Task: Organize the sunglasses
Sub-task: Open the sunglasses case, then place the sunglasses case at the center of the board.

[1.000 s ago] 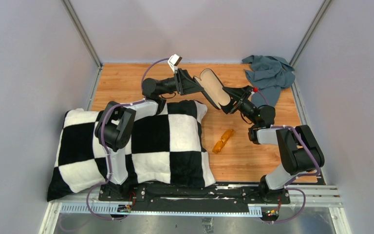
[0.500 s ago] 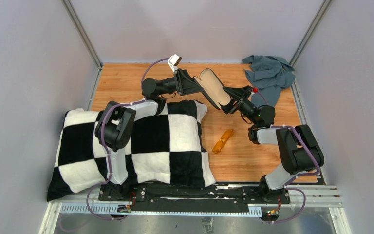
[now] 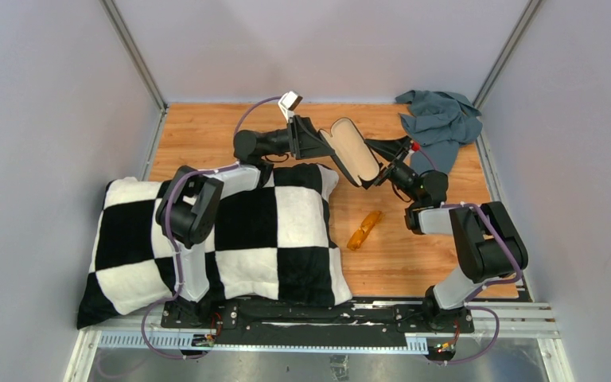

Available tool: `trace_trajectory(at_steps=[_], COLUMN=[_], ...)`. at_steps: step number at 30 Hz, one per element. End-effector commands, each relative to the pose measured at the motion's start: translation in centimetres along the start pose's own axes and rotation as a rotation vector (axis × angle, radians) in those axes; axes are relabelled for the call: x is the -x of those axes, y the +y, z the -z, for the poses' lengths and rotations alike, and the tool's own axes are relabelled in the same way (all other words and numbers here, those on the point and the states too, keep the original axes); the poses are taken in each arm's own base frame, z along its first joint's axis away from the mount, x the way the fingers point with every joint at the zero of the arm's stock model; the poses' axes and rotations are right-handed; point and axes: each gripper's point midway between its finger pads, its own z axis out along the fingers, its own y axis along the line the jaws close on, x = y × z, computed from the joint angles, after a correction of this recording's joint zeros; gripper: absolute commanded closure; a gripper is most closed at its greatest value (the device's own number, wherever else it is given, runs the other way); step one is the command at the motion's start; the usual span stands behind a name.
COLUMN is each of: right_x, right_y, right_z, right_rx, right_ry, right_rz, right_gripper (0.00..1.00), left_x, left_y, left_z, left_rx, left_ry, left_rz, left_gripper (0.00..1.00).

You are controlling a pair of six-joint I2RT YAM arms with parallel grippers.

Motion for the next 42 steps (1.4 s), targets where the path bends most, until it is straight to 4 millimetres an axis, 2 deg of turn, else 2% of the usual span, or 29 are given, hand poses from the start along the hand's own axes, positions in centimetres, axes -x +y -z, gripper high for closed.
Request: trace_trajectory(at_steps=[1, 7, 12, 17, 19, 21, 23, 24, 26, 29, 33, 37, 42], right_x=[-0.8, -0.5, 0.6, 2.5, 2.6, 2.4, 1.8, 1.4, 0.2, -1.6, -2.5, -3.3, -5.1], right_y=[0.6, 1.3, 1.8, 1.3, 0.8, 0.8, 2.2, 3.0, 4.2, 4.7, 4.0, 3.3, 1.6], right_z=[-0.2, 0.5, 2.4, 4.8, 5.5, 6.4, 7.3, 7.3, 7.0, 6.5, 6.1, 5.3, 3.8], right_rx=[0.007, 0.018, -0.026, -0.195, -0.314, -0.468, -0.576, -0.576, -0.522, -0.450, -0.471, -0.429, -0.408], right_ry=[0.044, 0.036, -0.012, -0.077, -0.056, -0.016, 0.009, 0.026, 0.074, 0.164, 0.210, 0.292, 0.407], right_rz=[-0.011, 0.074, 0.202, 0.382, 0.475, 0.642, 0.826, 0.889, 0.978, 1.046, 1.114, 1.102, 1.105], right_gripper=[0.01, 0.00, 0.00, 0.00, 0.00, 0.00, 0.00, 0.00, 0.00, 0.01, 0.01, 0.01, 0.08], left_x=[-0.6, -0.4, -0.7, -1.1, -1.4, -1.7, -1.9, -1.9, -1.8, -1.8, -2.0, -2.0, -2.1], left_y=[-1.7, -1.1, -0.4, 0.0, 0.3, 0.2, 0.2, 0.2, 0.2, 0.2, 0.2, 0.0, -0.1], left_z=[-0.6, -0.3, 0.1, 0.3, 0.4, 0.5, 0.6, 0.6, 0.5, 0.5, 0.6, 0.5, 0.4], left_rx=[-0.064, -0.052, -0.038, -0.028, -0.024, -0.023, -0.022, -0.022, -0.024, -0.024, -0.021, -0.024, -0.026], left_ry=[0.034, 0.020, 0.038, 0.038, 0.053, 0.068, 0.078, 0.079, 0.080, 0.082, 0.083, 0.086, 0.085], left_rz=[-0.067, -0.047, -0.014, 0.019, 0.035, 0.042, 0.051, 0.054, 0.058, 0.064, 0.071, 0.073, 0.078], left_gripper=[1.00, 1.00, 1.00, 1.00, 1.00, 1.00, 1.00, 1.00, 1.00, 1.00, 1.00, 1.00, 1.00])
